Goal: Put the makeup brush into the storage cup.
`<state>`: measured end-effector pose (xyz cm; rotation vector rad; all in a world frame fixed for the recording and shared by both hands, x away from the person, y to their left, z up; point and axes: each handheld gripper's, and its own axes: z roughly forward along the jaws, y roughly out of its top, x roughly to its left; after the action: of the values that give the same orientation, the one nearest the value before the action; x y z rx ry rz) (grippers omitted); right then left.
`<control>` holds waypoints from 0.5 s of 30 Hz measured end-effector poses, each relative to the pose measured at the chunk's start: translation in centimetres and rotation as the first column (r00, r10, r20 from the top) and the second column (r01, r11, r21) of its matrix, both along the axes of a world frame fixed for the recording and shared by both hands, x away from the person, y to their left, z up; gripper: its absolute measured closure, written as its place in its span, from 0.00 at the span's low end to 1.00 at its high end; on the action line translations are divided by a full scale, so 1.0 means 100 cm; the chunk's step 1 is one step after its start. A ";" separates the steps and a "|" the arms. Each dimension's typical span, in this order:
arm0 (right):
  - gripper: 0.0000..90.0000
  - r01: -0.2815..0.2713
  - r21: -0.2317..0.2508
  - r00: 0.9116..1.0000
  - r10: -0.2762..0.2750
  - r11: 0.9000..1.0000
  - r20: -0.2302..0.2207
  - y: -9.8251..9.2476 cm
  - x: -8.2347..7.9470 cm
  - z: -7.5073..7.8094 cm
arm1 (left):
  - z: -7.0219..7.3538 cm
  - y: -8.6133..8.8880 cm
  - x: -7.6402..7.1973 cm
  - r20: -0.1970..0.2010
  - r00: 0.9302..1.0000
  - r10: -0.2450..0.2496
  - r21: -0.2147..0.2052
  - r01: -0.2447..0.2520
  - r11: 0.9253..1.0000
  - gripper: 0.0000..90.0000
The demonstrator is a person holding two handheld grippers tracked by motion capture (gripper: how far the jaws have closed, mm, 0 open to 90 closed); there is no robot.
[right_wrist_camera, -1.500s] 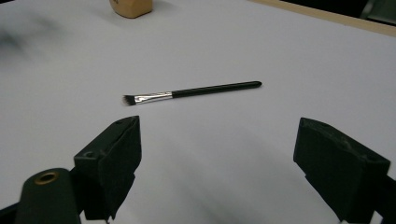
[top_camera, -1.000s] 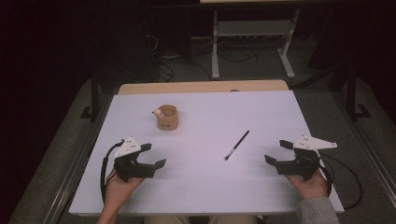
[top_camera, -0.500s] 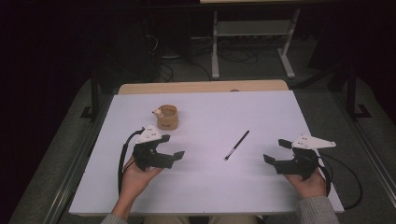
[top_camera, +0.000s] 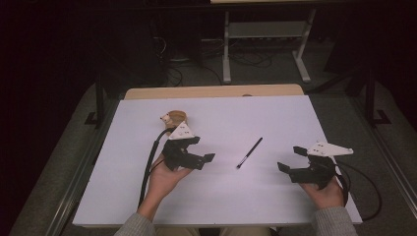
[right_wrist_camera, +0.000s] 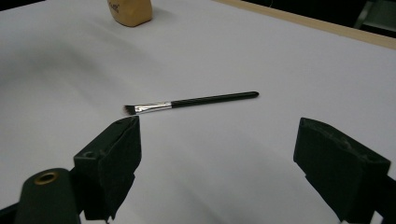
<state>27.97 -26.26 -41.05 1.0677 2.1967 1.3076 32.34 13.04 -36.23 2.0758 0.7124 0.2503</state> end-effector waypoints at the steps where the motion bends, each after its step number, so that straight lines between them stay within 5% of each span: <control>1: 0.16 0.000 -0.001 1.000 0.000 1.000 0.000 0.000 0.000 0.000 | 0.000 -0.005 0.002 -0.002 1.000 -0.004 -0.001 0.004 1.000 0.22; 15: 0.16 0.013 -0.002 1.000 -0.013 1.000 -0.004 -0.002 0.001 0.000 | -0.001 -0.055 0.026 -0.042 0.998 -0.046 0.048 0.048 0.998 0.25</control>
<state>28.10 -26.43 -41.07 1.0825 2.1904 1.2983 34.94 7.54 -36.33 2.1471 0.6869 0.2012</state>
